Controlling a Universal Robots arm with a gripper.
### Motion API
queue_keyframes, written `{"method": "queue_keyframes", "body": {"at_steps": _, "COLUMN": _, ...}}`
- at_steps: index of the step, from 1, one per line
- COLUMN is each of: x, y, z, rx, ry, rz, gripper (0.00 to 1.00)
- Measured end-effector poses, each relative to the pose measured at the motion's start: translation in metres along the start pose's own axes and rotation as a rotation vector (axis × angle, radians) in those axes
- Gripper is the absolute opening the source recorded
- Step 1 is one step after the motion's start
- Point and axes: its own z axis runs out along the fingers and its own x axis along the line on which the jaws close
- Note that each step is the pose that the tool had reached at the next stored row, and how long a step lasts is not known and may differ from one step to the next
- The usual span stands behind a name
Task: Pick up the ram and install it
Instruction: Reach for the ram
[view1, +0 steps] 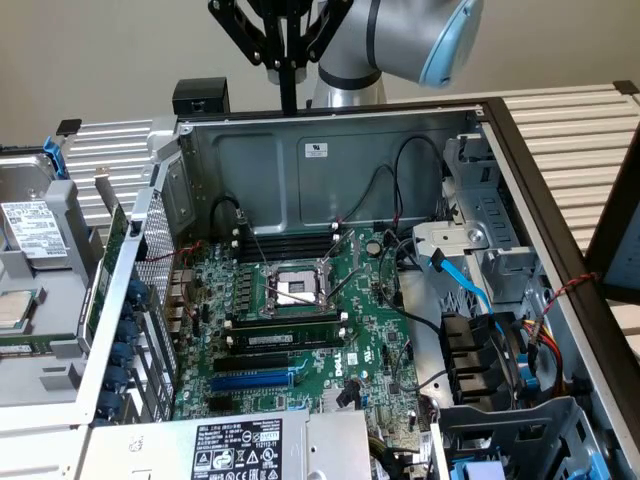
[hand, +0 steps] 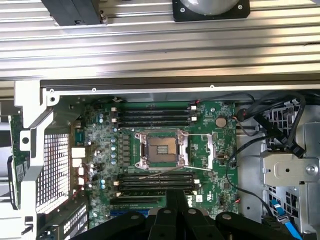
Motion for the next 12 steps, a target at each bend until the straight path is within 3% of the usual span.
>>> {"method": "queue_keyframes", "body": {"at_steps": 4, "x": 0.000, "y": -0.0025, "z": 0.0012, "rx": 0.0004, "ry": 0.0003, "rz": 0.000, "gripper": 0.10}}
{"method": "queue_keyframes", "body": {"at_steps": 12, "x": -0.002, "y": -0.0296, "z": 0.0176, "rx": 0.0001, "ry": 0.0001, "rz": 0.000, "gripper": 0.10}}
